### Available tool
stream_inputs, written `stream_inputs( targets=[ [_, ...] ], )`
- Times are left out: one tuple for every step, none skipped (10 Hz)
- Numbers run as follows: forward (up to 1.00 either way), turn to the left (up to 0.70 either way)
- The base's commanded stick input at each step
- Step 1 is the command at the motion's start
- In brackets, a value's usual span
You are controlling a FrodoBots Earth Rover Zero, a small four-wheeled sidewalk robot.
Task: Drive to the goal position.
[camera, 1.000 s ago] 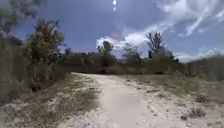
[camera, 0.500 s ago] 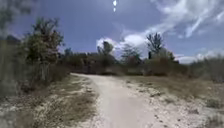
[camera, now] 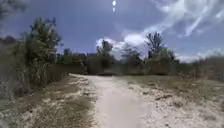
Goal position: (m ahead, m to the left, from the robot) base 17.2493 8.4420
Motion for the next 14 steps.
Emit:
stream_inputs(
  targets=[
    [0.50,0.00],
    [0.50,0.00],
    [0.50,0.00],
    [0.50,0.00],
    [0.50,0.00],
    [0.50,0.00],
    [0.50,0.37],
    [0.50,0.50],
    [0.50,0.19],
    [0.50,0.00],
    [0.50,0.00],
    [0.50,0.00],
    [0.50,0.00],
    [0.50,0.00]
  ],
)
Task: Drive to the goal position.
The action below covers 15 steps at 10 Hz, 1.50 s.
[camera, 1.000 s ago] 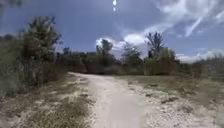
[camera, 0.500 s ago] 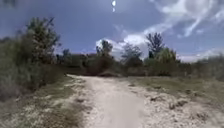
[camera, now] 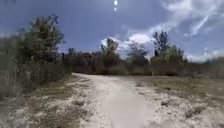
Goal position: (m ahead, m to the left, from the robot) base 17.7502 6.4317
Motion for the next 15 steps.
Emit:
stream_inputs(
  targets=[
    [0.50,0.00],
    [0.50,0.00],
    [0.50,0.00],
    [0.50,0.00],
    [0.50,0.00],
    [0.50,0.00],
    [0.50,0.00],
    [0.50,0.00],
    [0.50,0.00],
    [0.50,0.00],
    [0.50,0.00],
    [0.50,0.00],
    [0.50,0.21],
    [0.50,0.50],
    [0.50,0.00]
  ],
)
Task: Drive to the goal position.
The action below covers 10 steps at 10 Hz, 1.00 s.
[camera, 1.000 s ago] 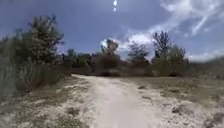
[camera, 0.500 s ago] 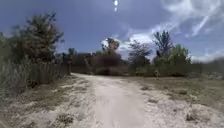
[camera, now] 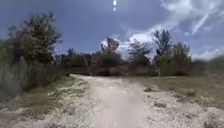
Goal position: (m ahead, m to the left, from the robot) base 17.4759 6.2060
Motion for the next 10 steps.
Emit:
stream_inputs(
  targets=[
    [0.50,0.00],
    [0.50,0.00],
    [0.50,0.00],
    [0.50,0.00],
    [0.50,0.00],
    [0.50,0.00],
    [0.50,0.00],
    [0.50,0.00],
    [0.50,0.00],
    [0.50,0.00]
  ],
)
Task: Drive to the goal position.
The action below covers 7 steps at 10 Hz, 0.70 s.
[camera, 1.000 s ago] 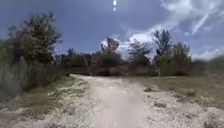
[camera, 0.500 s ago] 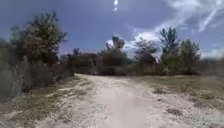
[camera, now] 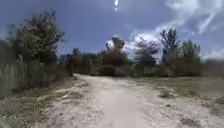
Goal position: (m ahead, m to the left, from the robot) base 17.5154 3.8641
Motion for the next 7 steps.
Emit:
stream_inputs(
  targets=[
    [0.50,0.00],
    [0.50,0.00],
    [0.50,0.00],
    [0.50,0.09],
    [0.50,0.50],
    [0.50,0.50],
    [0.50,0.50]
  ],
)
